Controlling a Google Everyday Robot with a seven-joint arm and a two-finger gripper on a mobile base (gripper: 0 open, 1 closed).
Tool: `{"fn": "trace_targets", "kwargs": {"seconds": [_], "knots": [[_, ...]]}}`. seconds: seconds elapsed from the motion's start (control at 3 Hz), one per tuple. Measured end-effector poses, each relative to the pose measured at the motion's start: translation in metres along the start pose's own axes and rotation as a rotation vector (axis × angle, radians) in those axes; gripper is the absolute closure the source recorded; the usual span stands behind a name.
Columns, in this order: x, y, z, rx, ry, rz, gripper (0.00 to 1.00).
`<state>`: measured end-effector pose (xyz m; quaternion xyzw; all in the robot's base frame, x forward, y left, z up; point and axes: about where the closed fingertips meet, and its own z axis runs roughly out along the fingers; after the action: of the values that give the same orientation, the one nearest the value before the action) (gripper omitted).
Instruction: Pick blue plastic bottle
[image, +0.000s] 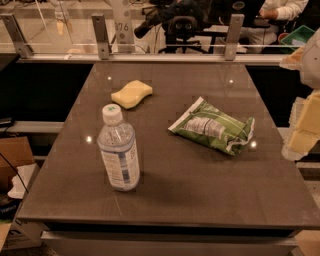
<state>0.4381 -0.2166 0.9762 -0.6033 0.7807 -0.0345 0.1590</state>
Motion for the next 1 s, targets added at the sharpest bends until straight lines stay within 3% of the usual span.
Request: {"fn": "trace_targets", "kwargs": {"seconds": [0.67, 1.0], "knots": [[-0.006, -0.001, -0.001, 0.000, -0.015, -0.003, 0.00], [-0.027, 0.001, 0.000, -0.013, -0.088, -0.026, 0.00]]}}
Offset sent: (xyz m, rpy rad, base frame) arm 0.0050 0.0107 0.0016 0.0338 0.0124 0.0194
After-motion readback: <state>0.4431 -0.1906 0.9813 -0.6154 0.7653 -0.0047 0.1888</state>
